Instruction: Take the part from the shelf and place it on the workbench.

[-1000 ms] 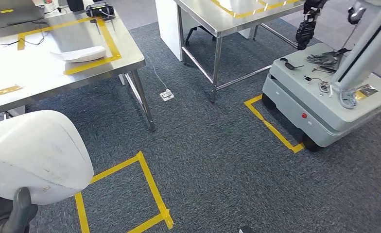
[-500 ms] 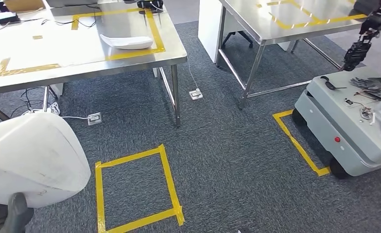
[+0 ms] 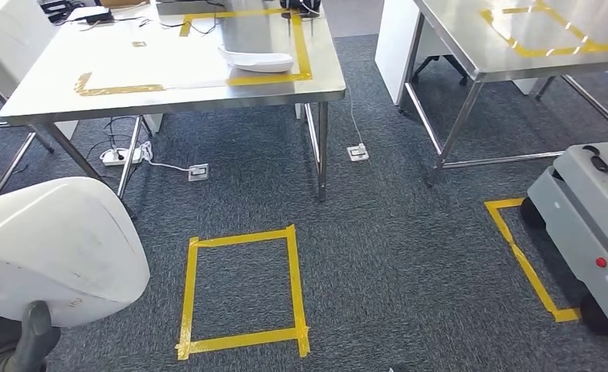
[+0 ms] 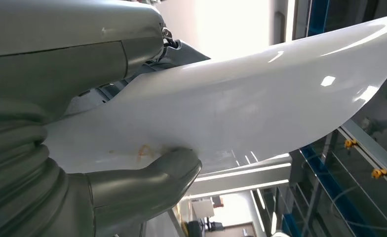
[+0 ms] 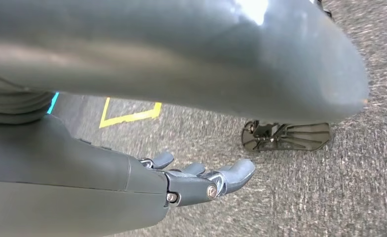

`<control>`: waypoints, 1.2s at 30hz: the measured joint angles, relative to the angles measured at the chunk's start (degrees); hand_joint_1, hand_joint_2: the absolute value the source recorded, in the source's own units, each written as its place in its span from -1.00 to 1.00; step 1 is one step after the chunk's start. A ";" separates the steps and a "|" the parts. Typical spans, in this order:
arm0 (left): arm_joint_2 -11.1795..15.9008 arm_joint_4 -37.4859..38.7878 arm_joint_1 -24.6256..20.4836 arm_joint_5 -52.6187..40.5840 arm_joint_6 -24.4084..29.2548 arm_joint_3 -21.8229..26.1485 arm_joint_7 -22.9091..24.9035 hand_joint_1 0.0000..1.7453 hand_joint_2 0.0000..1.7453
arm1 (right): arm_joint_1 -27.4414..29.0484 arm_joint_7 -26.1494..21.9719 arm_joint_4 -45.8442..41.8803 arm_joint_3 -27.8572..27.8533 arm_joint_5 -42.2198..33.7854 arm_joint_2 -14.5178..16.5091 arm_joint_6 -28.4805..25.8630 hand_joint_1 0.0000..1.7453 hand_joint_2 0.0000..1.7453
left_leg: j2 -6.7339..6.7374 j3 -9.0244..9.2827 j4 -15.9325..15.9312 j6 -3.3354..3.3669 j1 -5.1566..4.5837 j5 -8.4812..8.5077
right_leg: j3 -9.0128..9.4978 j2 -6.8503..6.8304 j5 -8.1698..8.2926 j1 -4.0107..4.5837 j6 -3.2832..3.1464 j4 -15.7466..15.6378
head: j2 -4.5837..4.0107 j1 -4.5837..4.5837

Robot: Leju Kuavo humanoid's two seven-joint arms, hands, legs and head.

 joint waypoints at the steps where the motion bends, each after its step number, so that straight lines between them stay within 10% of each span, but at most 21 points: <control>1: -0.05 0.09 -0.08 -0.01 0.10 -0.18 0.23 1.00 1.00 | 0.03 0.14 0.00 -0.01 0.13 0.04 0.00 -1.00 -1.00 | 0.24 -0.10 0.87 0.00 0.00 0.06 | 0.00 -0.92 -0.07 0.08 -0.01 0.04 | 0.00 0.01; 6: -0.78 -0.78 -1.30 -0.58 1.69 -0.38 1.09 1.00 1.00 | -0.02 1.23 0.00 -0.05 1.14 0.25 0.00 -1.00 -1.00 | 4.38 8.29 -12.87 1.41 -0.67 5.07 | 0.43 -4.59 -0.86 0.52 0.75 0.61 | 0.00 0.04; 9: -0.87 -1.44 -1.44 -0.38 2.09 0.54 1.04 1.00 1.00 | -0.22 1.22 -0.04 -0.03 2.64 0.02 0.00 -1.00 -1.00 | 3.14 8.40 -13.83 2.70 -0.84 5.16 | 0.77 -6.20 -1.16 0.77 1.60 0.69 | 0.00 0.09; 11: -0.97 -1.77 -0.78 -0.15 1.88 1.55 0.28 1.00 1.00 | -0.28 -0.49 -0.14 -0.02 3.02 -0.20 0.00 -1.00 -1.00 | 1.85 8.45 -14.27 3.35 -0.51 5.50 | 0.38 -3.93 -2.53 0.51 2.40 2.28 | 0.00 0.18; 15: -1.34 -1.75 0.46 -0.47 1.37 2.62 -1.58 1.00 1.00 | 0.03 -3.72 -0.20 0.01 3.12 -0.49 0.00 -1.00 -1.00 | -0.64 7.99 -14.38 4.11 -0.21 6.03 | -5.84 1.71 -8.47 -0.12 3.35 15.05 | 0.00 0.58; 17: -1.37 -1.51 0.94 -0.48 1.46 2.99 -2.22 1.00 1.00 | 0.13 -4.83 -0.20 -0.08 2.28 -0.61 0.00 -1.00 -1.00 | -1.78 7.85 -14.17 4.08 -0.19 6.05 | -6.58 1.88 -6.89 -0.22 3.39 15.48 | 0.00 0.78; 21: -1.36 -1.47 1.35 1.40 0.96 3.50 -2.23 1.00 1.00 | -0.18 -4.78 -0.20 -1.03 0.36 -0.74 0.00 -1.00 -1.00 | -2.98 7.76 -13.82 3.28 -0.35 5.90 | -1.45 2.82 -0.22 -0.21 2.70 2.36 | 0.00 0.91; 26: -1.39 -2.42 1.22 0.83 1.15 3.52 -1.83 1.00 1.00 | -0.23 -3.30 -0.20 -3.26 -2.12 -0.68 0.00 -1.00 -1.00 | -2.49 6.94 -13.03 1.43 -0.34 5.40 | -0.79 2.62 0.11 -0.17 0.93 0.34 | 0.00 0.86; 31: -1.36 -2.71 0.34 0.73 1.67 3.40 -0.52 1.00 1.00 | -0.10 -2.94 -0.20 -5.05 -3.36 -0.67 -0.02 -1.00 -1.00 | 0.04 -0.70 1.72 0.62 -0.24 0.15 | 0.46 1.71 -1.31 -0.21 -0.09 0.05 | 0.00 0.83; 36: -1.00 -1.88 -2.56 2.24 1.93 2.89 1.47 1.00 1.00 | -0.39 -3.12 -0.20 -6.34 -3.45 -0.66 -0.02 -1.00 -1.00 | 1.13 5.55 -10.96 1.28 -0.50 6.95 | 3.56 0.77 -3.68 -0.23 1.21 -0.01 | 0.00 0.76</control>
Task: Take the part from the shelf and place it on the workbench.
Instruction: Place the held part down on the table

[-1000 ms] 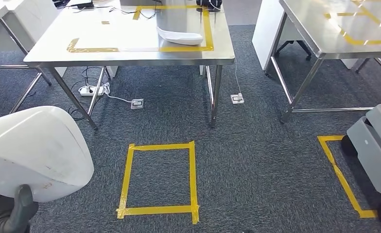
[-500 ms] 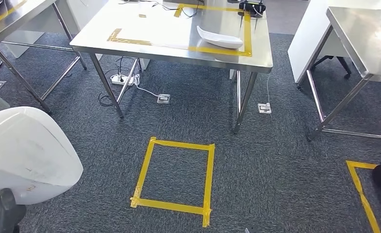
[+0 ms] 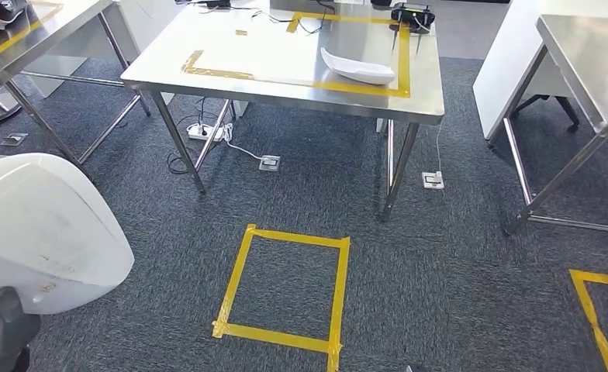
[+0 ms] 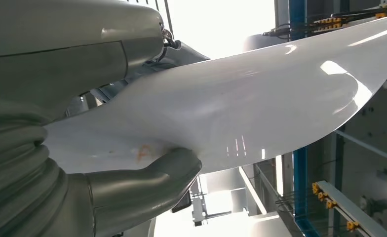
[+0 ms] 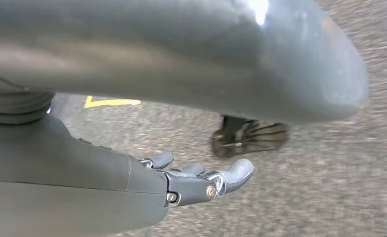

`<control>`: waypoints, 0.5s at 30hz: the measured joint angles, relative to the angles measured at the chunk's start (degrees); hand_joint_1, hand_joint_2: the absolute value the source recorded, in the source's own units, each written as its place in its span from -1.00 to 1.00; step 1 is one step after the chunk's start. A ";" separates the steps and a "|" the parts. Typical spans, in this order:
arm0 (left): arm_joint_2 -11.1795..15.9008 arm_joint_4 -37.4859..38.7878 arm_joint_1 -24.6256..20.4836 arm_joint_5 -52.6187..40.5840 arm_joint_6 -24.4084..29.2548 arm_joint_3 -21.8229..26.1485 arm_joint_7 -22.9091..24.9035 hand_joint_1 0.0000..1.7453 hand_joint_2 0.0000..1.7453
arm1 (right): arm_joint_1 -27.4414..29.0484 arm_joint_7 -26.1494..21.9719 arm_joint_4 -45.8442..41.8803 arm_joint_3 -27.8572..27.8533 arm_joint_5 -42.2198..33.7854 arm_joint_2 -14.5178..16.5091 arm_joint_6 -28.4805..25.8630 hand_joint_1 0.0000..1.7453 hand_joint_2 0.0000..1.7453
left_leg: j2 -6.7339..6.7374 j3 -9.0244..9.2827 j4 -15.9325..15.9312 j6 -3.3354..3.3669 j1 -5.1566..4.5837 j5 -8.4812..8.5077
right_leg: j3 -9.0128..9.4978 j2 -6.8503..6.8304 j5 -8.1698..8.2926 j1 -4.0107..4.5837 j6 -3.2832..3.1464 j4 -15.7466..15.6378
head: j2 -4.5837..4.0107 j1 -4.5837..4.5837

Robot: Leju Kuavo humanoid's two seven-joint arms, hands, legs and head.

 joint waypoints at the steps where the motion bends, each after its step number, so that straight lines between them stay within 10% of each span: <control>1: 0.07 0.16 -0.33 0.19 0.12 -0.11 0.18 1.00 1.00 | -0.13 -0.30 0.00 -0.15 -0.09 -0.01 -0.01 -1.00 -1.00 | 0.18 1.01 -1.67 0.43 -0.14 -0.38 | 0.35 -0.12 -0.39 0.08 0.37 -0.22 | 0.00 -0.02; 5: 0.12 0.43 -0.63 0.44 0.28 -0.44 0.39 1.00 1.00 | -0.41 -0.83 -0.01 -0.47 -0.33 -0.01 -0.01 -1.00 -1.00 | -0.44 3.28 -3.45 2.35 -0.21 -2.34 | -0.32 0.14 1.18 0.03 1.63 3.13 | 0.00 0.20; 9: 0.16 0.54 -0.86 0.46 0.28 -0.81 0.38 1.00 1.00 | -0.30 -0.99 0.00 -0.84 -0.27 0.04 0.04 -1.00 -1.00 | -0.87 7.26 -4.70 3.10 -0.24 -4.72 | -10.77 1.11 -0.78 -0.02 1.88 15.82 | 0.00 0.41; 12: 0.03 0.71 -0.84 0.45 0.34 -1.15 0.37 1.00 1.00 | 0.24 -0.52 0.00 -0.92 0.20 0.05 0.01 -1.00 -1.00 | -1.53 11.41 -5.39 3.10 -0.35 -7.45 | -15.72 1.24 -4.56 -0.04 1.92 14.93 | 0.00 0.46; 13: -0.07 0.73 -0.84 0.44 0.42 -1.25 0.37 1.00 1.00 | 0.41 -0.41 0.00 -0.97 0.30 0.05 -0.02 -1.00 -1.00 | -1.71 12.81 -5.58 3.00 -0.40 -8.50 | -16.21 1.28 -3.01 -0.05 1.79 12.12 | 0.00 0.47; 15: -0.42 0.78 -0.84 0.32 0.57 -1.38 0.42 1.00 1.00 | 0.79 -0.30 0.01 -1.15 0.29 0.04 -0.03 -1.00 -1.00 | -2.08 15.21 -5.74 2.65 -0.44 -10.85 | -16.35 1.41 5.91 0.15 1.30 5.42 | 0.00 0.35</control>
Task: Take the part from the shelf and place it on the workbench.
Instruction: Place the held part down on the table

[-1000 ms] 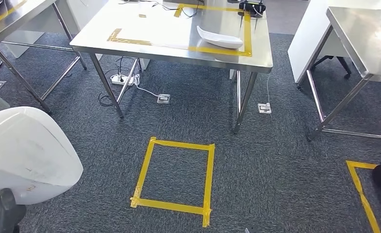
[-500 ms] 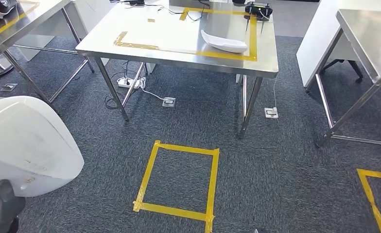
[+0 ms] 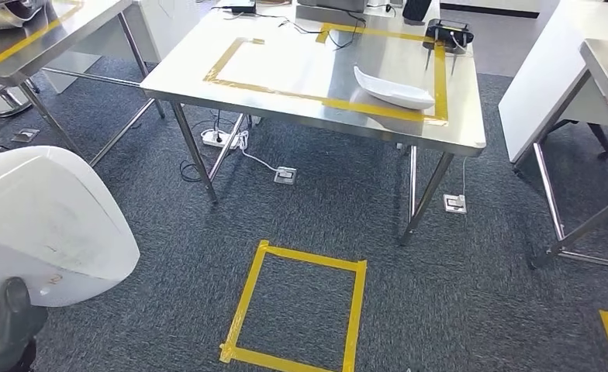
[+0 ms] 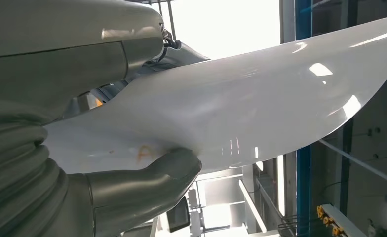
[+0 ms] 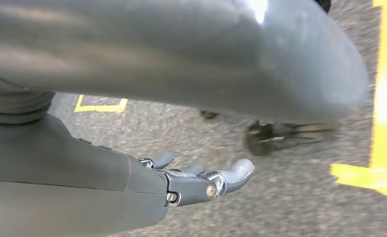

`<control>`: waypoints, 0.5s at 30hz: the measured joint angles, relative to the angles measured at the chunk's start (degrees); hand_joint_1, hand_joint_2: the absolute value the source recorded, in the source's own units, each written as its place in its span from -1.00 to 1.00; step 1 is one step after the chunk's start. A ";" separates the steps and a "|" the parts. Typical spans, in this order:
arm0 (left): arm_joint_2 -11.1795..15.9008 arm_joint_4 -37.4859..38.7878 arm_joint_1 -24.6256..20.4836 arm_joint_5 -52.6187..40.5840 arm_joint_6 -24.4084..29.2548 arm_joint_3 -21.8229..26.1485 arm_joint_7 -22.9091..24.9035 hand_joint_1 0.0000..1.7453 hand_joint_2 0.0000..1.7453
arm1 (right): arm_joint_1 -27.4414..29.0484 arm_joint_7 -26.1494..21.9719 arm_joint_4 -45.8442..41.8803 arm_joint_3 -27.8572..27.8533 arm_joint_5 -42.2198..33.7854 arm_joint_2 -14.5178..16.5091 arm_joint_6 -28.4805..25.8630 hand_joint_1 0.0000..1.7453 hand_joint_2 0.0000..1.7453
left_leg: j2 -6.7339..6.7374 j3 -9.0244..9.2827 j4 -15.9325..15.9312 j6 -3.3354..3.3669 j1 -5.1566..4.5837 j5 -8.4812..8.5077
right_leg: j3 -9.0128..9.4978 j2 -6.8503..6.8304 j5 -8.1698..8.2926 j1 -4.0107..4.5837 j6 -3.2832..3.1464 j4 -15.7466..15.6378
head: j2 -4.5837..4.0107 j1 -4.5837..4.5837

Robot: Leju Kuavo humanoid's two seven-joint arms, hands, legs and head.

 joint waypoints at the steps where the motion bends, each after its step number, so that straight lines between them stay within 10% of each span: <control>1: -0.21 0.01 0.02 -0.15 0.04 -0.03 0.09 1.00 1.00 | 0.13 0.13 0.00 -0.08 0.07 -0.01 0.00 -1.00 -1.00 | -0.19 1.03 -0.24 -0.27 0.08 -1.26 | 0.32 0.03 3.85 0.34 -0.25 -2.08 | 0.00 -0.11; 2: -0.40 -0.03 0.05 -0.32 0.04 -0.08 0.16 1.00 1.00 | 0.20 0.22 0.00 -0.13 0.17 -0.01 0.00 -1.00 -1.00 | -0.38 2.25 -0.29 -0.68 0.24 -2.02 | 0.82 0.06 6.19 0.68 -0.50 -3.24 | 0.00 -0.23; 5: -0.67 -0.32 0.07 -0.86 -0.18 -0.20 0.15 1.00 1.00 | -0.35 -0.09 -0.05 -0.15 0.18 -0.04 0.00 -1.00 -1.00 | -0.34 1.79 5.32 -1.81 0.72 0.68 | 4.08 0.04 4.20 1.12 -1.75 -3.51 | 0.00 -0.21; 8: -0.75 -0.21 0.10 -1.14 -0.39 -0.30 0.04 1.00 1.00 | -0.72 -0.20 -0.08 -0.21 0.03 -0.22 -0.16 -1.00 -1.00 | 0.66 -7.40 17.67 -2.31 0.74 1.94 | 8.78 0.06 0.94 0.71 -2.77 -4.28 | 0.00 -0.50; 12: -0.73 0.43 0.11 -1.16 -0.56 -0.31 -0.01 1.00 1.00 | -0.61 0.24 -0.07 -0.27 0.22 -0.14 -0.31 -1.00 -1.00 | 0.93 -18.48 18.44 -2.25 0.66 -6.08 | 15.31 0.51 -3.99 0.32 -2.71 -5.13 | 0.00 -0.68; 13: -0.72 0.53 0.05 -1.17 -0.62 -0.32 0.02 1.00 1.00 | -0.52 0.28 -0.07 -0.30 0.23 -0.05 -0.31 -1.00 -1.00 | 0.96 -20.24 15.93 -2.07 0.59 -4.33 | 16.97 0.59 -5.36 0.19 -2.57 -5.21 | 0.00 -0.68; 15: -0.64 0.73 -0.10 -1.17 -0.70 -0.33 0.17 1.00 1.00 | -0.32 0.53 -0.04 -0.34 0.39 0.13 -0.31 -1.00 -1.00 | 1.31 -22.60 8.78 -1.71 0.33 6.34 | 19.62 0.85 -8.09 0.05 -2.17 -5.40 | 0.00 -0.85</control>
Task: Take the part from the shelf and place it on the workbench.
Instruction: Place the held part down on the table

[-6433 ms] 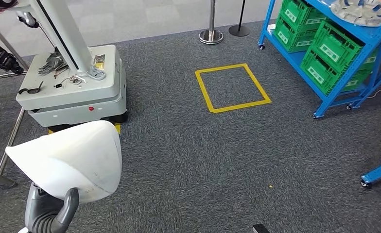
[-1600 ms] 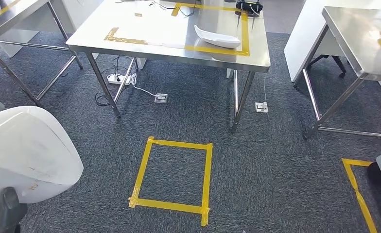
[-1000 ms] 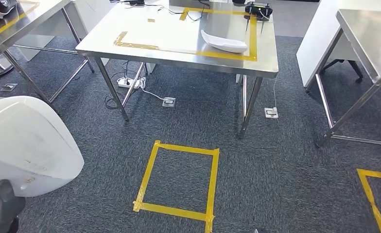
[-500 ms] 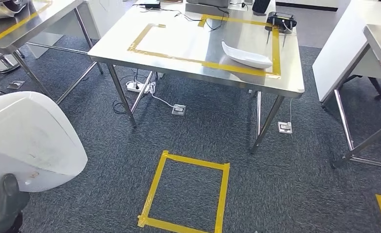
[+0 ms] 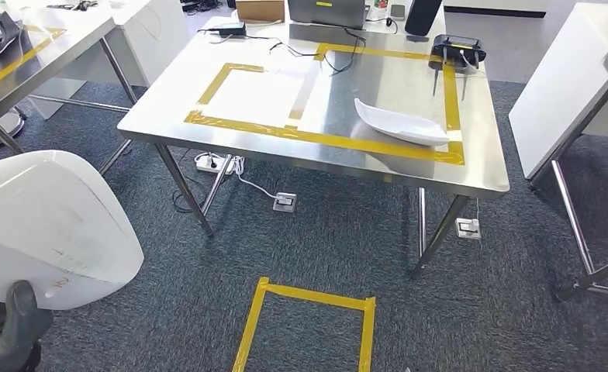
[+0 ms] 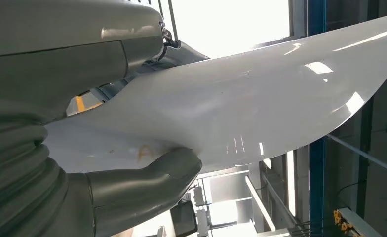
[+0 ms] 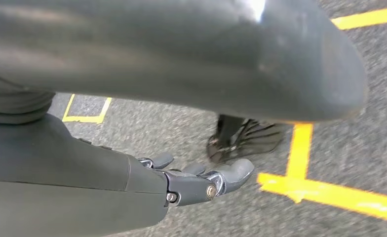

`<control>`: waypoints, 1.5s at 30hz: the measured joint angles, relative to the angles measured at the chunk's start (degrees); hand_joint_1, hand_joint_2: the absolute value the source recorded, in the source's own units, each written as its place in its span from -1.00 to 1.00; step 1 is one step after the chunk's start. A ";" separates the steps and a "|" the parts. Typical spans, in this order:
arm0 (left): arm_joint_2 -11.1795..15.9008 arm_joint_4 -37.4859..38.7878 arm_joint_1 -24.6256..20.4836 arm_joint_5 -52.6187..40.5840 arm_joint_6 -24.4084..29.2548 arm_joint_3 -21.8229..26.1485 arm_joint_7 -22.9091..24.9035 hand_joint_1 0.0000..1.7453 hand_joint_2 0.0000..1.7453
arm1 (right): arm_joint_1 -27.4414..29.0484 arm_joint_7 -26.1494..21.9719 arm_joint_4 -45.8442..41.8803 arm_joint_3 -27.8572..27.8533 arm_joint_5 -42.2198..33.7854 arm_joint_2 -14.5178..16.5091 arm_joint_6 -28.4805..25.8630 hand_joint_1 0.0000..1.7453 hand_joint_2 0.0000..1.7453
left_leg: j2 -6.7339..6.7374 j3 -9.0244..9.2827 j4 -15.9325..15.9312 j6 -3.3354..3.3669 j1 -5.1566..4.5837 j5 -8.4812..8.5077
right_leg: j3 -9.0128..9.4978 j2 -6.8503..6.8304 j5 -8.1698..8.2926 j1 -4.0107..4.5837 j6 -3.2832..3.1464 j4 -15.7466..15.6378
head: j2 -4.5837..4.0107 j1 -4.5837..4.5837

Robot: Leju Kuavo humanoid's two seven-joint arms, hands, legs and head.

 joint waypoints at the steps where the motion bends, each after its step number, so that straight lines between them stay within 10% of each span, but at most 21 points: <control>1: 0.05 0.10 -0.08 -0.02 -0.02 -0.01 0.11 1.00 1.00 | -0.04 0.15 0.02 -0.02 0.15 0.04 0.00 -1.00 -1.00 | 0.19 -0.44 -2.68 0.10 -0.16 5.04 | 1.14 0.12 -1.36 0.05 0.27 -0.28 | 0.00 -0.08; 2: 0.10 0.19 -0.14 -0.06 -0.04 -0.02 0.22 1.00 1.00 | -0.07 0.20 0.03 -0.03 0.24 0.05 -0.01 -1.00 -1.00 | 0.29 -0.49 -4.39 0.19 -0.27 8.40 | 2.48 0.22 -2.31 0.15 0.57 -0.65 | 0.00 -0.19; 4: 0.15 0.19 -0.24 -0.41 0.08 -0.02 0.61 1.00 1.00 | -0.27 -0.10 0.02 -0.13 0.23 0.04 -0.03 -1.00 -1.00 | 0.21 0.76 -4.66 0.62 -0.09 9.47 | 3.89 0.25 -2.06 0.42 1.19 0.27 | 0.00 -0.09; 7: 0.24 0.31 -0.02 -2.80 1.45 0.01 2.86 1.00 1.00 | -0.51 -0.70 -0.01 -0.27 0.14 -0.02 -0.04 -1.00 -1.00 | 0.15 4.12 -5.11 1.49 0.26 8.07 | -1.02 -0.06 1.19 0.38 1.99 9.79 | 0.00 0.36; 9: 0.33 0.64 0.44 -4.88 2.90 -0.02 4.30 1.00 1.00 | -0.58 -0.86 -0.01 -0.28 0.17 0.02 0.05 -1.00 -1.00 | 0.05 6.39 -5.75 1.80 0.22 6.28 | -5.98 -0.31 -2.03 0.32 2.43 14.67 | 0.00 0.50; 12: 0.50 0.96 1.16 -6.14 4.51 -0.04 4.92 1.00 1.00 | -0.28 -1.18 -0.01 -0.29 0.39 0.07 0.17 -1.00 -1.00 | -0.60 9.87 -6.05 1.99 0.12 3.45 | -10.88 -0.40 -10.26 0.32 2.39 13.62 | 0.00 0.56; 14: 0.56 0.97 1.65 -6.19 4.94 -0.03 4.92 1.00 1.00 | -0.05 -1.32 -0.01 -0.32 0.49 0.06 0.17 -1.00 -1.00 | -0.88 12.10 -6.08 1.91 -0.05 1.51 | -12.37 -0.39 -6.43 0.47 1.64 8.68 | 0.00 0.56; 16: 0.58 1.01 2.02 -6.20 5.08 -0.03 4.93 1.00 1.00 | 0.11 -1.36 -0.01 -0.40 0.56 -0.02 0.18 -1.00 -1.00 | -1.18 13.72 -5.88 1.62 -0.25 -0.08 | -12.93 -0.22 4.06 0.93 0.76 3.66 | 0.00 0.41; 18: 0.64 0.90 2.40 -6.25 5.17 -0.02 4.98 1.00 1.00 | 0.06 -1.30 -0.01 -0.48 0.73 -0.09 0.19 -1.00 -1.00 | -1.57 14.35 -5.73 1.24 -0.28 -0.77 | -12.73 -0.10 10.01 1.27 0.65 1.42 | 0.00 0.28; 34: 0.69 -0.28 3.75 -6.90 5.72 -0.01 5.16 1.00 1.00 | -0.34 -0.29 -0.01 -0.78 1.22 -0.13 0.17 -1.00 -1.00 | -0.81 16.08 -8.27 1.75 -0.59 -1.32 | -11.26 0.45 9.78 0.90 1.29 0.44 | 0.00 0.14; 39: 0.56 -0.23 3.82 -8.06 6.27 0.05 5.16 1.00 1.00 | -0.35 0.04 -0.01 -1.03 1.43 -0.24 0.17 -1.00 -1.00 | 1.17 16.77 -9.18 2.22 0.12 -0.53 | -17.83 -0.06 3.75 -0.01 2.81 13.40 | 0.00 0.35; 41: 0.51 0.02 3.83 -8.49 6.56 0.06 5.22 1.00 1.00 | -0.25 0.21 -0.01 -1.10 1.62 -0.25 0.17 -1.00 -1.00 | 2.10 16.78 -9.14 1.95 0.25 -0.78 | -19.15 -0.35 4.06 -0.56 3.42 15.60 | 0.00 0.35; 45: 0.52 0.31 3.97 -8.63 7.03 0.45 4.98 1.00 1.00 | -0.33 0.18 -0.01 -1.17 2.07 -0.22 0.17 -1.00 -1.00 | 3.86 17.40 -8.48 0.50 0.53 -2.24 | -12.54 -3.44 9.41 -0.94 3.82 3.19 | 0.00 0.34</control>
